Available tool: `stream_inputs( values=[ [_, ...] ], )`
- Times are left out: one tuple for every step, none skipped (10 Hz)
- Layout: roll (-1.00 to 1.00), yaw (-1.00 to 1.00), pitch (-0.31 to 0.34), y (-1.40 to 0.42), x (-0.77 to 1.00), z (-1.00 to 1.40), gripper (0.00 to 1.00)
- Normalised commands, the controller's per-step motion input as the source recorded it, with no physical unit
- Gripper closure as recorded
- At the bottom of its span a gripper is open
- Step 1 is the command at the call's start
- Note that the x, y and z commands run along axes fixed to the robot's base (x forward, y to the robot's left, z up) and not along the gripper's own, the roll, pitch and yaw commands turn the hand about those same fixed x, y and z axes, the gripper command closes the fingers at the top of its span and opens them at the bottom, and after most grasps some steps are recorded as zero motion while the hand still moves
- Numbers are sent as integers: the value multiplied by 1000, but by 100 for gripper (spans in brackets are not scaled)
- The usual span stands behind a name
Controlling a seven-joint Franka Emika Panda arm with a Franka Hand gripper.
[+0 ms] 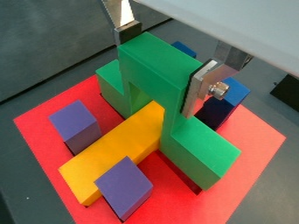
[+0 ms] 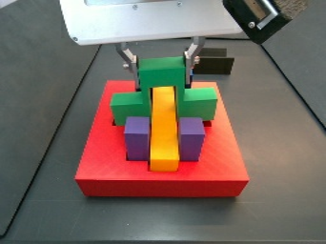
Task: Pick up the green object. Move up. Place the green object on the fixture. Regrasp the green object. Move to above the board. Insert the green object.
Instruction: Insert the green object.
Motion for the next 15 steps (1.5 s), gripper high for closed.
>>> stream_inputs(
  values=[
    [106,0,0,-14,77,-174,100],
    [107,0,0,-17,109,-209,100],
    [84,0,-6,-54,91,-251,100],
    [53,0,-40,-126,0,-223,100],
    [50,0,-71,-177,0,-217,100],
    [27,0,-60,-94,0,-120,100],
    [57,0,-66,0,9,-249,100],
    [27,0,-70,0,71,-349,100],
    [-56,0,-6,0,463,-543,100],
    [-74,0,-10,0,471,-629,100],
    [-106,-20,-67,0,349,-723,100],
    [-76,-9,-74,0,349,-737,100],
    [-19,-6,-74,0,374,-794,100],
    [-17,-20,-80,0,386,-789,100],
    [-63,-26,-80,0,363,-609,100]
  ],
)
